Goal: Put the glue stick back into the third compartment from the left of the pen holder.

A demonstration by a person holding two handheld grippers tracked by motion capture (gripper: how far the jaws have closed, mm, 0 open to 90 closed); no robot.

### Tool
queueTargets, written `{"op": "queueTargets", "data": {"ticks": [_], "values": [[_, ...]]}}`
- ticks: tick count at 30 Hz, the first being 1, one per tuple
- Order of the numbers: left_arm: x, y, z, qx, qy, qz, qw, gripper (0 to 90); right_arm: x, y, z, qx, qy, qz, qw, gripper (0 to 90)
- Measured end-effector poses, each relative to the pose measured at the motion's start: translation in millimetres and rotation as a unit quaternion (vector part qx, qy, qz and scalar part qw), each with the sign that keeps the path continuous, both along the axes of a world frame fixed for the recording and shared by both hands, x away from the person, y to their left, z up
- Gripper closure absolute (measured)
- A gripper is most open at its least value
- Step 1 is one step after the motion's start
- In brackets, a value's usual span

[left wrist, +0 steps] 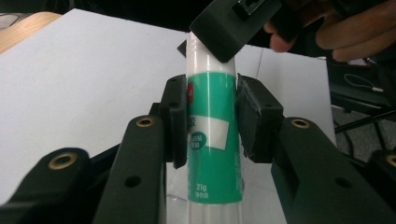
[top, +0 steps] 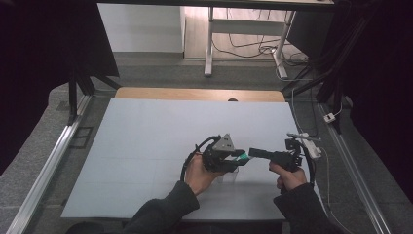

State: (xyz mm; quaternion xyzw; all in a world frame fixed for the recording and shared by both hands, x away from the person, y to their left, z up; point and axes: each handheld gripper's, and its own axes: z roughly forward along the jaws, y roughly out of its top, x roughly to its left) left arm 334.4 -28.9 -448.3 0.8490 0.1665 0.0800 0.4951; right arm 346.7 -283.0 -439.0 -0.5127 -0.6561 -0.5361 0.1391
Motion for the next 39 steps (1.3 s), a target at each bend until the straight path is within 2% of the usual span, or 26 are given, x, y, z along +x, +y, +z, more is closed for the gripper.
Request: {"op": "queueTargets", "data": {"ticks": [4, 7, 9, 13, 14, 16, 19, 22, 25, 28, 31, 33, 36, 39], "values": [[-0.1, -0.2, -0.8, 0.000, 0.001, -0.001, 1.0000, 65.5, 1.3, -1.4, -0.1, 0.024, 0.020, 0.000, 0.9995, 64.6], [0.1, 0.0, -0.5, 0.000, 0.001, -0.004, 1.0000, 65.2, 1.1, -1.0, 0.8, 0.025, 0.027, -0.003, 0.9993, 65.0], [-0.2, -0.1, 0.0, 0.002, -0.002, -0.004, 1.0000, 64.2, 0.1, 0.3, 3.2, 0.017, 0.022, -0.004, 0.9996, 65.1], [-2.3, 1.7, 2.3, 0.005, -0.013, -0.002, 0.9999, 50.8, -2.4, 4.7, 10.8, 0.000, 0.003, 0.000, 1.0000, 65.2], [-2.8, 3.7, 3.4, 0.007, -0.016, -0.003, 0.9998, 50.0, -3.1, 6.2, 13.4, -0.009, -0.005, 0.001, 0.9999, 65.2], [-4.9, 8.9, 5.3, -0.005, -0.019, 0.006, 0.9998, 46.3, -5.3, 9.8, 19.7, -0.028, -0.024, 0.002, 0.9993, 65.3], [-7.7, 21.3, 11.2, -0.016, -0.019, 0.017, 0.9995, 46.2, -8.6, 15.6, 29.0, -0.051, -0.050, 0.005, 0.9974, 65.3], [-14.6, 34.8, 19.5, -0.030, -0.016, 0.022, 0.9992, 42.4, -12.1, 22.9, 38.0, -0.078, -0.077, 0.008, 0.9940, 65.2], [-25.7, 50.6, 28.1, -0.030, -0.029, 0.026, 0.9988, 37.9, -14.5, 30.0, 45.0, -0.108, -0.097, 0.013, 0.9893, 65.2], [-35.8, 70.6, 33.6, -0.038, -0.023, 0.030, 0.9986, 33.3, -15.2, 35.8, 48.3, -0.137, -0.113, 0.014, 0.9841, 65.2], [-44.6, 93.4, 35.9, -0.040, 0.018, 0.037, 0.9984, 26.7, -14.9, 42.1, 47.5, -0.157, -0.121, 0.018, 0.9800, 65.1], [-51.5, 110.5, 35.0, -0.043, 0.034, 0.046, 0.9974, 21.4, -14.9, 47.8, 45.6, -0.175, -0.132, 0.023, 0.9754, 65.1], [-62.9, 138.9, 31.3, -0.047, 0.052, 0.069, 0.9951, 15.0, -16.0, 57.6, 42.3, -0.205, -0.149, 0.033, 0.9667, 65.1], [-73.6, 168.0, 25.7, -0.058, 0.076, 0.095, 0.9909, 9.4, -17.6, 67.0, 37.9, -0.228, -0.162, 0.043, 0.9593, 65.0]]}}
